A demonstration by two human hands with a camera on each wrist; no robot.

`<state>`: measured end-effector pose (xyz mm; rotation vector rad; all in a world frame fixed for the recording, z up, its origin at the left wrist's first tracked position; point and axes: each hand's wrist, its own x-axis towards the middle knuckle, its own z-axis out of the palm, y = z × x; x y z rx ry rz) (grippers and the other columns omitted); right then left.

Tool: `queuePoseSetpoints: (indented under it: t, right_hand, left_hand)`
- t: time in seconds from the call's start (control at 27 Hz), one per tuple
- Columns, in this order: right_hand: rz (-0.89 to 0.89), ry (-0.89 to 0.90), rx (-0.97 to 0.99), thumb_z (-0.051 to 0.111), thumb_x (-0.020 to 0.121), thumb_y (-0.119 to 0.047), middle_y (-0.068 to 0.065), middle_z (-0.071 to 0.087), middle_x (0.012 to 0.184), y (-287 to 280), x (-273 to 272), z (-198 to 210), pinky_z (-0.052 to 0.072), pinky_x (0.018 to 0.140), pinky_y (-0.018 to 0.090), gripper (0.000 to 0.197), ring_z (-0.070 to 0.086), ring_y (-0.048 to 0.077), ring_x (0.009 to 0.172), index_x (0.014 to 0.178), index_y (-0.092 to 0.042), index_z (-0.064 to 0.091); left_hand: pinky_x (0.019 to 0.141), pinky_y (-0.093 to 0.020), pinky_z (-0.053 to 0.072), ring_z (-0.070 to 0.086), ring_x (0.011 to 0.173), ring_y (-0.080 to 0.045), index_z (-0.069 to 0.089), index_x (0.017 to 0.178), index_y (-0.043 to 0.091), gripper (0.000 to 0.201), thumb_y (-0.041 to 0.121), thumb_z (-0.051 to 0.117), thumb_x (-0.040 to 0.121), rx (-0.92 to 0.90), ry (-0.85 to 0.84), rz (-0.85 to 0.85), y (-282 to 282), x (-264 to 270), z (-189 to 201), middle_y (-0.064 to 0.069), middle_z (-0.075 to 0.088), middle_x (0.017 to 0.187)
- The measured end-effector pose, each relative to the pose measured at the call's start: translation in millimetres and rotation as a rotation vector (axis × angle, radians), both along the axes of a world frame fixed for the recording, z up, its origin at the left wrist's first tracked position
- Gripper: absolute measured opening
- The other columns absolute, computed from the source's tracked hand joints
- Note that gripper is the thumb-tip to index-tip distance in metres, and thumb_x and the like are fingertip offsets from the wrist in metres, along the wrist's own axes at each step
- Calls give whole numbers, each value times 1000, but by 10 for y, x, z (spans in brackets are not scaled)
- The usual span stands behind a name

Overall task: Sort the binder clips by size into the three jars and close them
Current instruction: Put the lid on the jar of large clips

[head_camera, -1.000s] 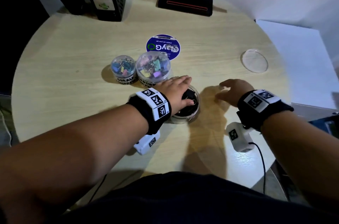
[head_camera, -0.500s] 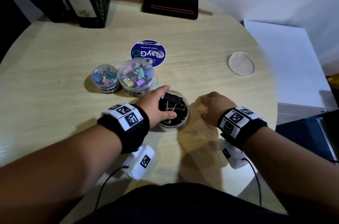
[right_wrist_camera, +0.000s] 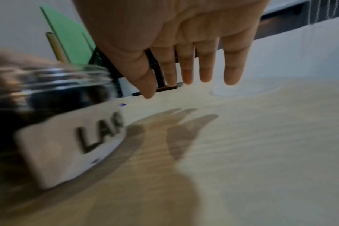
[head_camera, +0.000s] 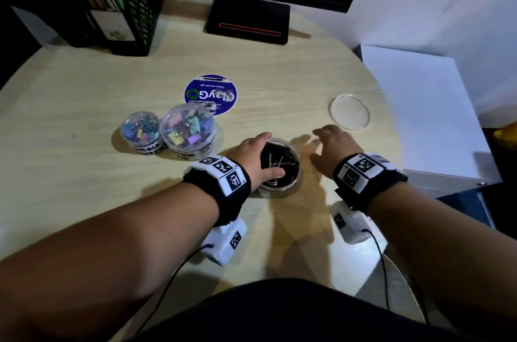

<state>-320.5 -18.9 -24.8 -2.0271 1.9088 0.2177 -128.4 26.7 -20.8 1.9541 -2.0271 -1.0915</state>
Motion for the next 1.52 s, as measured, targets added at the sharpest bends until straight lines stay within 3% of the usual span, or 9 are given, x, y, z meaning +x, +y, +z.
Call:
queuePoseSetpoints:
  t: [0.15, 0.26, 0.52, 0.67, 0.85, 1.0, 1.19, 1.34, 1.52]
  right_hand:
    - [-64, 165, 36, 59, 82, -29, 9, 29, 148, -364, -339, -123, 32, 108, 38, 68, 32, 33, 132, 141, -13, 28]
    - [-117, 201, 57, 59, 82, -34, 12, 40, 140, -495, -440, -200, 37, 100, 40, 69, 40, 37, 124, 140, -13, 27]
    - [14, 145, 123, 61, 79, -35, 5, 62, 102, -444, -287, -231, 49, 72, 32, 31, 56, 27, 83, 108, -27, 54]
    - [195, 232, 31, 46, 89, -27, 4, 59, 106, -187, -2, -76, 47, 78, 34, 20, 55, 27, 95, 101, -26, 61]
    - [117, -287, -148, 52, 89, -22, 8, 63, 98, 89, 209, 274, 45, 72, 30, 11, 59, 28, 89, 94, -13, 56]
    - [55, -647, -196, 55, 85, -12, 2, 67, 83, 356, 447, 625, 48, 72, 30, 13, 63, 24, 80, 95, -20, 52]
    - [2, -812, -113, 41, 87, -2, -5, 60, 68, 560, 766, 715, 53, 62, 37, 24, 61, 16, 60, 101, -19, 50]
    - [-60, -754, 76, 38, 90, -2, 5, 61, 78, 650, 994, 514, 53, 58, 43, 26, 57, 22, 54, 108, -11, 54]
    - [121, -408, 29, 46, 93, -17, 13, 52, 126, 742, 1176, 329, 42, 91, 33, 37, 56, 31, 106, 130, -17, 47]
  left_hand:
    - [113, -27, 16, 20, 141, -16, 11, 149, 25, 103, 64, 65, 70, -100, -31, -37, 99, 51, -24, 4, 12, 156]
    - [114, -28, 13, 16, 142, -13, 7, 149, 25, 115, 71, 65, 61, -93, -75, -82, 171, 52, -10, 8, 9, 157]
    - [115, -36, 20, 22, 140, -13, 15, 147, 33, 100, 68, 64, 68, -98, -139, -131, 114, 143, 18, 10, 19, 154]
    - [114, -38, 23, 24, 139, -11, 17, 146, 37, 99, 63, 68, 66, -88, -94, -125, 180, 190, 31, 12, 21, 153]
    - [114, -27, 20, 23, 139, -8, 18, 146, 39, 100, 58, 73, 65, -69, -68, -137, 347, 415, 61, 14, 20, 154]
    - [113, -30, 20, 22, 140, -13, 19, 146, 35, 105, 59, 76, 61, -89, -122, -63, 493, 664, 119, 9, 21, 154]
    - [103, -30, 34, 40, 127, -16, 34, 138, 29, 99, 54, 82, 55, -110, -117, 84, 620, 896, 165, 6, 38, 143]
    - [92, -25, 43, 52, 111, -14, 42, 136, 26, 92, 45, 85, 57, -101, -8, 138, 729, 1022, 111, 5, 46, 135]
    - [80, -34, 54, 50, 113, -12, 33, 142, 32, 109, 42, 89, 49, -17, 94, 152, 926, 1117, 167, 10, 37, 142]
